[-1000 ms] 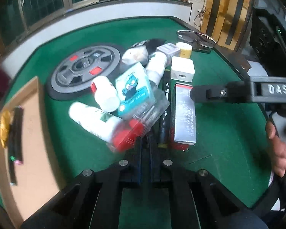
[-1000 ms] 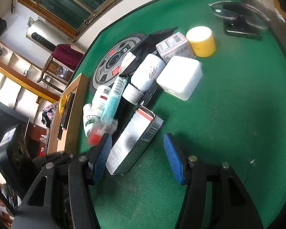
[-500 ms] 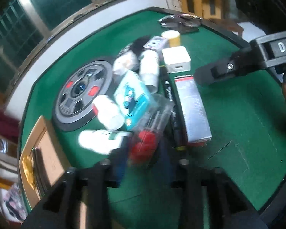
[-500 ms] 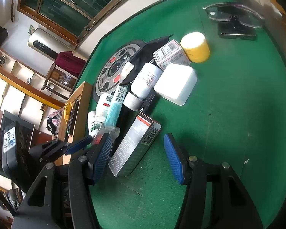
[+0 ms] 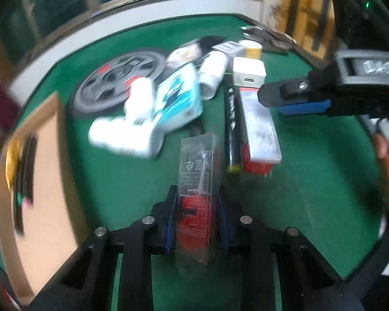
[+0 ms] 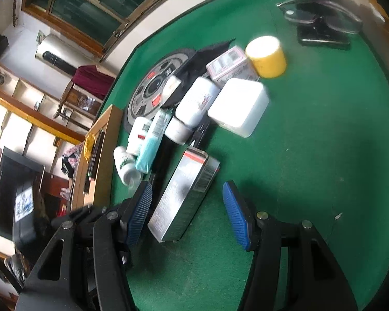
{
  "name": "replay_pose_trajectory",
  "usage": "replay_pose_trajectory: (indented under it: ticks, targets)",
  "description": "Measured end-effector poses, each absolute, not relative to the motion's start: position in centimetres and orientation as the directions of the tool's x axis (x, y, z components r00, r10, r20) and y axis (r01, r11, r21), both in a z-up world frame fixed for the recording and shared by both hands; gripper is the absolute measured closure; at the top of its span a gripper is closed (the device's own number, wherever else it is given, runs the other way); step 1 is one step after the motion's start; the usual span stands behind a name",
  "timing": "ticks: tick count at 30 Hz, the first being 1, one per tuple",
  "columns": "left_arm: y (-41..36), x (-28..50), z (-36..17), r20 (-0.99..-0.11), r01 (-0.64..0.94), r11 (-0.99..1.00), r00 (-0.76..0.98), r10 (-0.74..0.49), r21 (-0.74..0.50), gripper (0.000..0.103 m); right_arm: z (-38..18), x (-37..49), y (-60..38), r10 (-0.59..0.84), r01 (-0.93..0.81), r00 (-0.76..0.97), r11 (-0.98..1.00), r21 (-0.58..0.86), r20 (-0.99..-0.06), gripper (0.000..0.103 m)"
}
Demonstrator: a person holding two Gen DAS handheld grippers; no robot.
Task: Organize objects
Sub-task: 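Grasp the clear plastic box with the red item using the left tool, then grasp the white box with red stripe with the right tool while the left tool holds the clear box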
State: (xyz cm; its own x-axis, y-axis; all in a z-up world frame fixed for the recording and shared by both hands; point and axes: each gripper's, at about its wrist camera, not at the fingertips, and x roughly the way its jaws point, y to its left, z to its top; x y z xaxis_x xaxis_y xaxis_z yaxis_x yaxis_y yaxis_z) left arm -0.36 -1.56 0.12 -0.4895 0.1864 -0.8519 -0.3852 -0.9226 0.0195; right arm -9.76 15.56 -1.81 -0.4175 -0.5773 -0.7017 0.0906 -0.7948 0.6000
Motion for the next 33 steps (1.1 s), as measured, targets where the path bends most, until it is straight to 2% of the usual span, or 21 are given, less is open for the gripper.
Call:
replay_pose_trajectory:
  ticks: [5,8,10,12,15,17,19,21,26,28,33]
  targets:
    - [-3.2,0.4,-0.3,-0.845,-0.314,-0.948,-0.490,0.215,-0.059,0.079,-2.4,-10.0,12.6,-0.533,0.115,-0.395,-0.837,0.535,-0.749,0.047]
    - [-3.5,0.4,-0.1,-0.845,-0.301,-0.951,-0.488,0.220,-0.073,0.079,-2.0,-9.6,10.5,-0.413,0.172,-0.438,-0.910,0.377,-0.798,0.046]
    - [-3.6,0.5,-0.1,-0.844,-0.298,-0.952,-0.490,0.219,-0.074,0.079,-1.8,-9.3,10.8,-0.410,0.188,-0.434,-0.912,0.365,-0.802,0.049]
    - [-3.9,0.3,-0.1,-0.847,-0.286,-0.955,-0.486,0.214,-0.078,0.079,-1.5,-9.1,11.7,-0.412,0.206,-0.438,-0.911,0.357,-0.799,0.063]
    - [-4.5,0.5,0.0,-0.848,-0.271,-0.960,-0.490,0.203,-0.074,0.079,-0.7,-8.8,13.7,-0.334,0.179,-0.484,-0.943,0.282,-0.809,0.076]
    - [-4.5,0.5,0.0,-0.848,-0.268,-0.961,-0.493,0.197,-0.068,0.079,-0.4,-8.9,14.5,-0.297,0.167,-0.496,-0.955,0.246,-0.816,0.077]
    - [-4.3,0.4,0.0,-0.848,-0.264,-0.963,-0.497,0.186,-0.056,0.079,-0.7,-9.0,14.8,-0.336,0.168,-0.489,-0.942,0.291,-0.805,0.077]
    - [-4.0,0.3,-0.1,-0.846,-0.262,-0.964,-0.505,0.168,-0.035,0.079,-1.0,-9.0,14.1,-0.338,0.182,-0.498,-0.941,0.286,-0.798,0.072]
    - [-3.5,0.4,-0.3,-0.837,-0.250,-0.968,-0.531,0.131,0.007,0.078,-2.1,-9.7,12.2,-0.220,0.203,-0.569,-0.971,0.124,-0.792,0.072]
    - [-3.9,0.4,-0.3,-0.833,-0.240,-0.971,-0.535,0.144,-0.014,0.080,-2.1,-9.8,12.6,-0.221,0.199,-0.574,-0.972,0.127,-0.789,0.078]
    - [-5.4,0.4,-0.1,-0.821,-0.203,-0.973,-0.534,0.202,-0.108,0.081,-0.7,-9.0,13.3,-0.263,0.197,-0.599,-0.964,0.179,-0.757,0.080]
